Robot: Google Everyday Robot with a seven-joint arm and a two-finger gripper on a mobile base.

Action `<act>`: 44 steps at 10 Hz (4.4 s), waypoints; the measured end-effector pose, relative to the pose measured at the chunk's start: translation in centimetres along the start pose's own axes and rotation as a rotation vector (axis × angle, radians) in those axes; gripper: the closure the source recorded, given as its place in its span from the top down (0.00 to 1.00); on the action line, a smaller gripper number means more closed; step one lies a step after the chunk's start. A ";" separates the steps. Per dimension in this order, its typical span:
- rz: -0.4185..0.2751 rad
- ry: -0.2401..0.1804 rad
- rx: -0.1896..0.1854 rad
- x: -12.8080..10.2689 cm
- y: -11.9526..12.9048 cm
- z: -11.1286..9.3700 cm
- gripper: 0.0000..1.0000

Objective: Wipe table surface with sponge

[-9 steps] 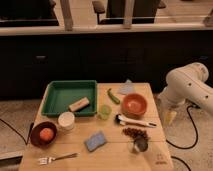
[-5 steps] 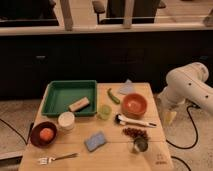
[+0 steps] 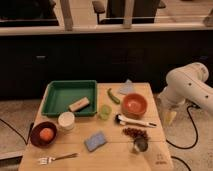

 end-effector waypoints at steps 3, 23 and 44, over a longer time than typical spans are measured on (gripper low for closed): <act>0.000 0.000 0.000 0.0 0.0 0.0 0.80; -0.328 0.196 -0.013 -9.1 5.6 1.3 0.80; -0.701 0.114 -0.075 -22.2 9.9 10.4 0.80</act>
